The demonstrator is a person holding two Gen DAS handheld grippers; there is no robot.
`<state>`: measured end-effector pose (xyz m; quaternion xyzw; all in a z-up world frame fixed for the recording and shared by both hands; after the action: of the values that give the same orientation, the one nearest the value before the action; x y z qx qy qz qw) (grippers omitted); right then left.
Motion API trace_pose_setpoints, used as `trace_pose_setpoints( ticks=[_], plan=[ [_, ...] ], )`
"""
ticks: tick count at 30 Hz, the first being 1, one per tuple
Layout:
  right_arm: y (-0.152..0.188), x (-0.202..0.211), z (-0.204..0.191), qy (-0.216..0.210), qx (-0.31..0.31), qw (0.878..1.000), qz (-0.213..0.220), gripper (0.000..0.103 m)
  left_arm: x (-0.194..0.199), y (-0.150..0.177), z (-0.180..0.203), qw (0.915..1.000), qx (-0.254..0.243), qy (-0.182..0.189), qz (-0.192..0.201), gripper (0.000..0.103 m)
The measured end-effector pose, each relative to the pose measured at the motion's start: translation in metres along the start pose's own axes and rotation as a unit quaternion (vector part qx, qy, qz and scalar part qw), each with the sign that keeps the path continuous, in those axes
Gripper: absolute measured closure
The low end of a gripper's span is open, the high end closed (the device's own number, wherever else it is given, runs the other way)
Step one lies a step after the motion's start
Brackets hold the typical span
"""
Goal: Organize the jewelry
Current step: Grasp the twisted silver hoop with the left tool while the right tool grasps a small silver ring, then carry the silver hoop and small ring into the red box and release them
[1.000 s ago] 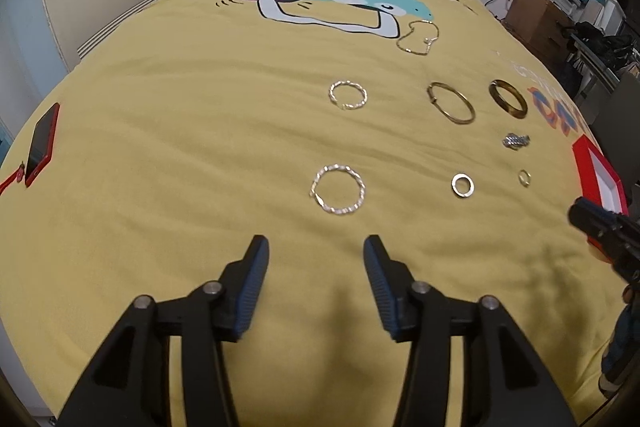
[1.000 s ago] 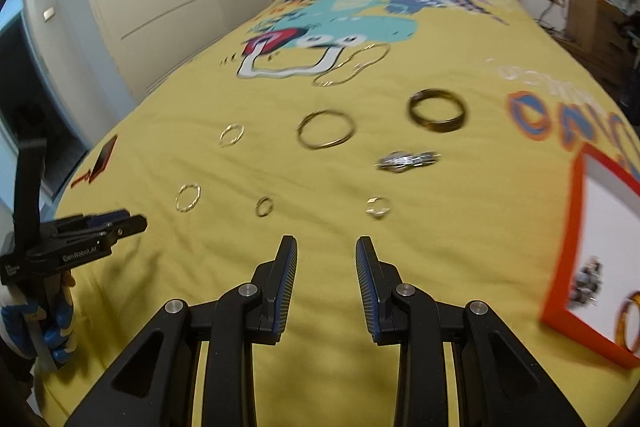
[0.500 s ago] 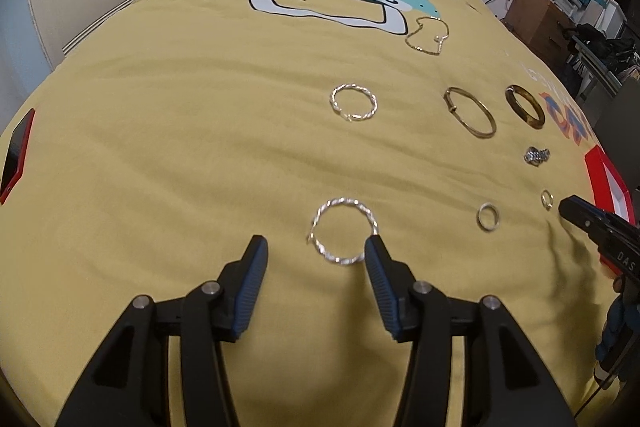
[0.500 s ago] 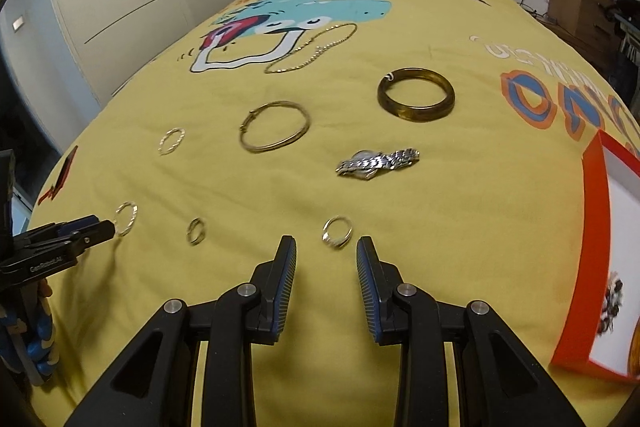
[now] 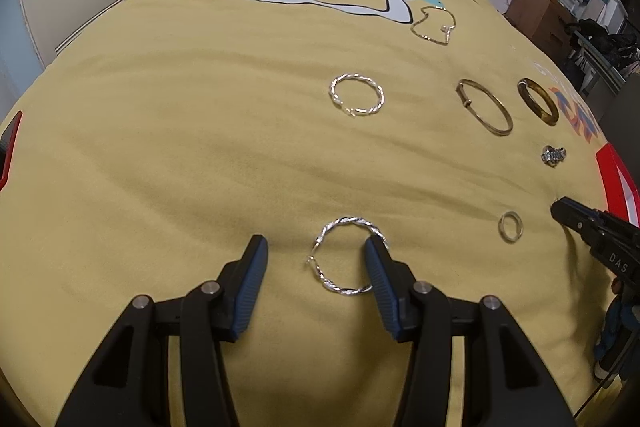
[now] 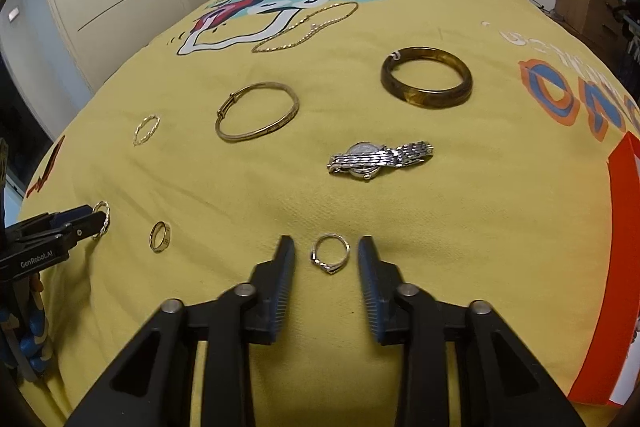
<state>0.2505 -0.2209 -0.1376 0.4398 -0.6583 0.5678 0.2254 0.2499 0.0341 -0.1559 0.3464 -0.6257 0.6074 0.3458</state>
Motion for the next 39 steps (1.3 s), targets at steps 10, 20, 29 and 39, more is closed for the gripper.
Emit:
trace_pose_setpoints(
  ticks=[10,20,29,39],
  plan=[
    [0.005,0.002,-0.009,-0.006,0.015,1.0,-0.003,0.084,0.002,0.002,-0.008,0.9998,0.02,-0.001,-0.006,0.092],
    [0.006,0.009,-0.01,-0.009,0.009,1.0,0.003,0.085,0.005,0.001,-0.008,0.9998,0.016,-0.003,-0.014,0.096],
    [0.005,0.051,-0.014,-0.019,0.007,0.999,0.036,0.085,0.044,-0.003,-0.006,0.9997,0.015,-0.006,0.016,0.096],
    [0.02,0.114,-0.004,-0.008,-0.006,0.997,0.074,0.085,0.099,-0.003,0.027,0.9989,-0.007,0.018,0.043,0.096]
  ],
)
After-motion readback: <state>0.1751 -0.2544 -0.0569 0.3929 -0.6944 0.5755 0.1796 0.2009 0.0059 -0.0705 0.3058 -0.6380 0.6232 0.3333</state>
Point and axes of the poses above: each gripper's, at about its wrist camera, not at the fingertips, and x roughly against the way its jaws point, z to its right, y to its underside, the point moved 5 cm from there along -x, roughly the way its jaws point, and after that the axes turned 9 degrees about -y, right-handed, at the moved point
